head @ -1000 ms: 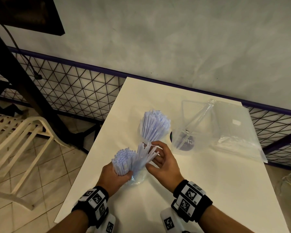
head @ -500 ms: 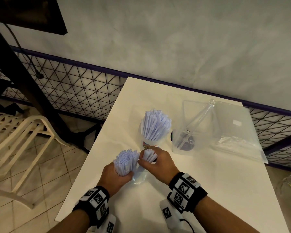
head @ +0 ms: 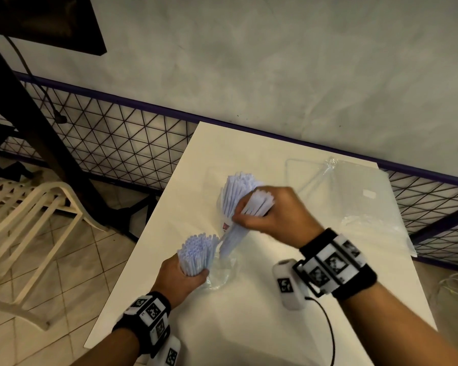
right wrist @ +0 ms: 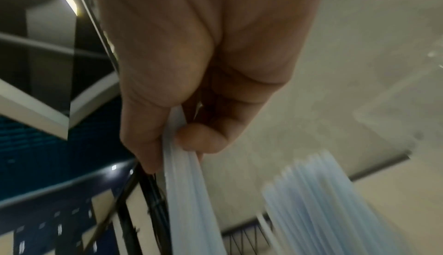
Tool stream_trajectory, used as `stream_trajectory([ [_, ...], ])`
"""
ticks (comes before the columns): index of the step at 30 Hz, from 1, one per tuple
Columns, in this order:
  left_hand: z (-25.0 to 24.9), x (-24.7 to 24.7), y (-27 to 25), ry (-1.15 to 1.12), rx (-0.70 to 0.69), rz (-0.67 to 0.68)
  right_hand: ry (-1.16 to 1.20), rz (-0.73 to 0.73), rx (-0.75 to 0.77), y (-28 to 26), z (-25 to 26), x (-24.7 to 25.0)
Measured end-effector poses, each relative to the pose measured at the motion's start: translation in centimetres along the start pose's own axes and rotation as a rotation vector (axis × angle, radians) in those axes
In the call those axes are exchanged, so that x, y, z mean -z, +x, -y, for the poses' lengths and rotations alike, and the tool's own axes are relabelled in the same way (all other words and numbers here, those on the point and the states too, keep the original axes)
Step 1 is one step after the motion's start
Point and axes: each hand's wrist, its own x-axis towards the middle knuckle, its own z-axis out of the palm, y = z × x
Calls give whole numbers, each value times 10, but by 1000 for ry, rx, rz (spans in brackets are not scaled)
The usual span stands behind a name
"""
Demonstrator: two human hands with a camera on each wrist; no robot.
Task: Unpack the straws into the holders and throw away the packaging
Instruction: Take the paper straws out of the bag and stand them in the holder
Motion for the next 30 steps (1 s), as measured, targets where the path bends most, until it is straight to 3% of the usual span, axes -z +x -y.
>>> stream_trajectory([
  [7,0,0,0,-28,5,7,-28,-151,22,29,16,62],
  [14,2,-1,1,-44,6,0,-141,-63,-108,48,-36,27],
  [20,4,-2,2,-43,16,1,-65,-342,-46,49,-53,1],
  [22,5,-2,3,-32,17,1,-113,-316,31,49,-56,-7],
  [25,7,-2,4,-24,12,-5,-408,-146,147,47,-64,-22],
  [28,8,-3,4,-30,13,1,-609,9,137,42,-73,-38],
  [30,8,-2,5,-37,10,4,-661,26,121,41,-76,-43],
])
